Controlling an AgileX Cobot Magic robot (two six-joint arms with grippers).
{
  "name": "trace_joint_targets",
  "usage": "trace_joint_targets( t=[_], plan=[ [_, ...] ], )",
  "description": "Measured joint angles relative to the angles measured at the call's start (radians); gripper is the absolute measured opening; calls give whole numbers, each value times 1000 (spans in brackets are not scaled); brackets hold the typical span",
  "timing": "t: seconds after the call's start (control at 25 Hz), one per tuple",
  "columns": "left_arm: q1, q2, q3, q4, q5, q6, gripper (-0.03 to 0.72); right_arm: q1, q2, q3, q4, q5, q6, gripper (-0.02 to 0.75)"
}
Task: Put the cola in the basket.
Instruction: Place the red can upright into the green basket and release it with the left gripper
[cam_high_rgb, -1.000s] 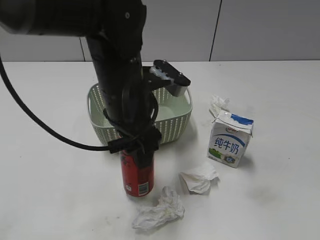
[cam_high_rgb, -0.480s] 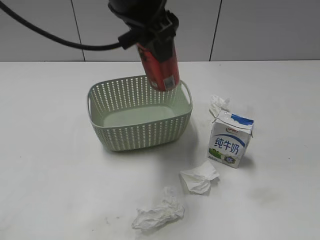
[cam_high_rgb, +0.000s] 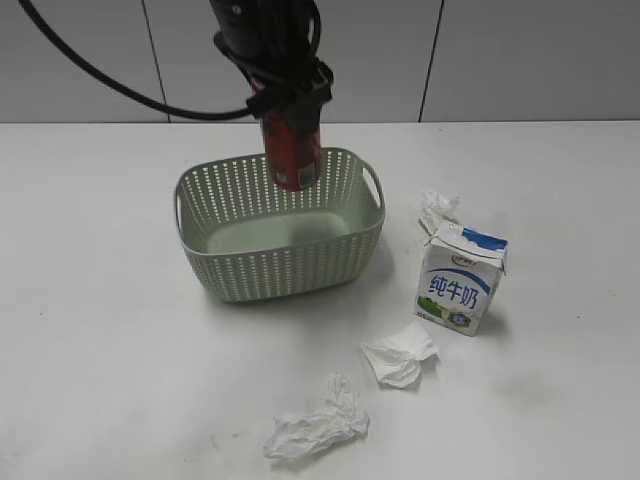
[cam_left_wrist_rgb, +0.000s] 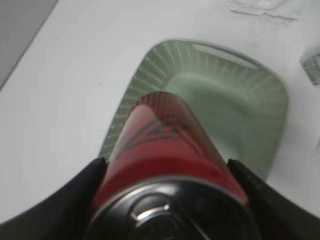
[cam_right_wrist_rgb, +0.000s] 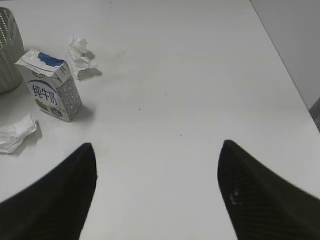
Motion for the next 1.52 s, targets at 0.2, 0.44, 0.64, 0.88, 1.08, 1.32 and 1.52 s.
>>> trace_joint_targets(
  t=[0.2, 0.44, 0.64, 0.88, 1.08, 1.32, 1.52],
  plan=[
    [6, 100, 1, -50, -56, 0, 532, 0, 0, 0, 0, 0, 0, 571],
    [9, 158, 1, -70, -115, 0, 532, 0, 0, 0, 0, 0, -1, 571],
    [13, 174, 1, -77, -109, 0, 532, 0, 0, 0, 0, 0, -1, 571],
    [55, 176, 1, -173, -109, 0, 532, 0, 0, 0, 0, 0, -1, 571],
    [84, 171, 0, -250, -110, 0, 619, 0, 0, 0, 0, 0, 0, 571],
    [88, 131, -2, -258, -95, 0, 654, 0, 0, 0, 0, 0, 0, 571],
    [88, 49, -2, -184, -66, 0, 641, 0, 0, 0, 0, 0, -2, 571]
  ],
)
